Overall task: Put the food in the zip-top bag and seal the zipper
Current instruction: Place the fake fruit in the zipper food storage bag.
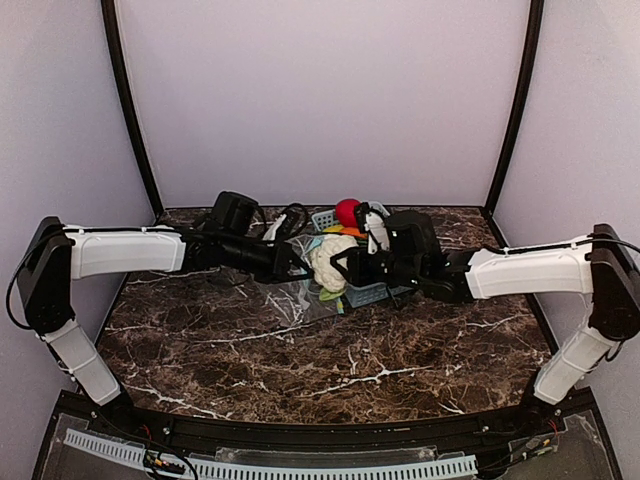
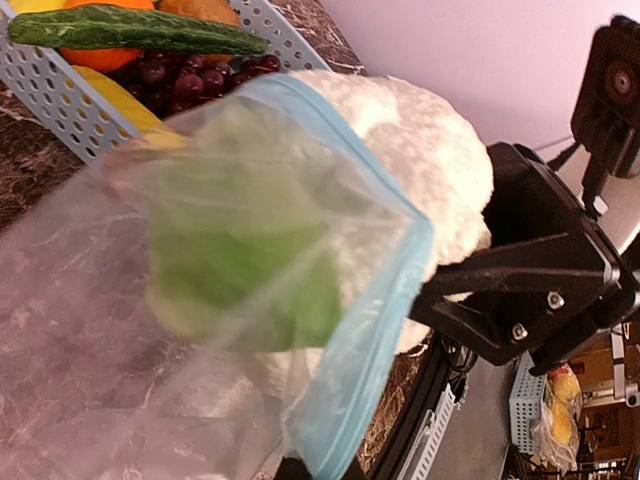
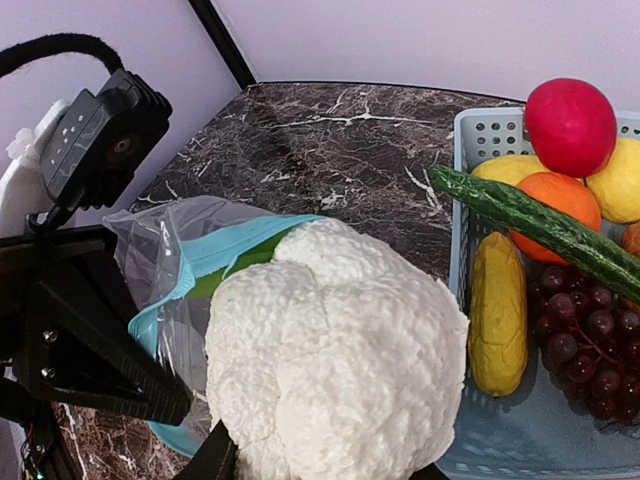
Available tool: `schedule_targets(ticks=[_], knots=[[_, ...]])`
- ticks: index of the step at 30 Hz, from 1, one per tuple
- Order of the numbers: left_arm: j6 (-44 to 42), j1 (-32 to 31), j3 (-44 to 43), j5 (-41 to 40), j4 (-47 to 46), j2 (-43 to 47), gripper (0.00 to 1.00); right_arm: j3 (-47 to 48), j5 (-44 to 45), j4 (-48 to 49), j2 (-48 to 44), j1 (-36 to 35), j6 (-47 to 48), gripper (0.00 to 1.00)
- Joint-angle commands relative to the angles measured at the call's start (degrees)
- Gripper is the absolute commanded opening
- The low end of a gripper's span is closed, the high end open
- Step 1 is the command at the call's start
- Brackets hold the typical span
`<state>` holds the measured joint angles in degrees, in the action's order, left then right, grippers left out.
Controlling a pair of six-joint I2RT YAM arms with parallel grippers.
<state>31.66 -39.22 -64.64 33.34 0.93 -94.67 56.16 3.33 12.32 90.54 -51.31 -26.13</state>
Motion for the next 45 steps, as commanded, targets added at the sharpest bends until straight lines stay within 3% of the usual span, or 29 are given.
schedule_targets(ticks=[1,10,20,24,35,39,41,42,45], knots=[[-2.26,-0.72,-0.31,6.43,0.34,2.09,0.01,3.08,0.51,1.21,1.18,0.16,3.45,0.00],[-4.72,-0.86,-2.65,6.45,1.80,2.05,0.01,3.00,-19.39,7.29,3.30,0.09,8.92,0.00],[-5.40,-0.82,-4.62,6.84,1.57,2.81,0.01,3.56,-19.64,0.30,7.76,-0.11,15.58,0.00],[-5.36,-0.76,-4.71,7.41,1.35,2.74,0.01,1.90,-23.39,2.79,6.07,-0.11,16.76,0.00],[-5.33,-0.83,-2.54,12.52,1.82,2.88,0.01,-1.38,-36.52,15.72,4.00,3.62,6.42,0.00],[-6.27,-0.92,-1.39,14.19,1.90,3.94,0.01,-0.05,-35.44,15.48,5.52,4.02,5.34,0.00],[-7.68,-0.94,-1.52,13.75,3.67,4.78,0.03,-0.23,-35.41,16.02,5.61,4.02,5.12,0.00],[-8.29,-0.94,-1.66,12.29,5.87,5.45,0.12,-0.37,-35.34,16.12,5.60,4.01,5.10,0.00],[-11.59,-0.94,-2.44,8.38,10.32,6.68,0.26,-0.64,-34.36,15.51,6.29,4.02,5.46,0.00]])
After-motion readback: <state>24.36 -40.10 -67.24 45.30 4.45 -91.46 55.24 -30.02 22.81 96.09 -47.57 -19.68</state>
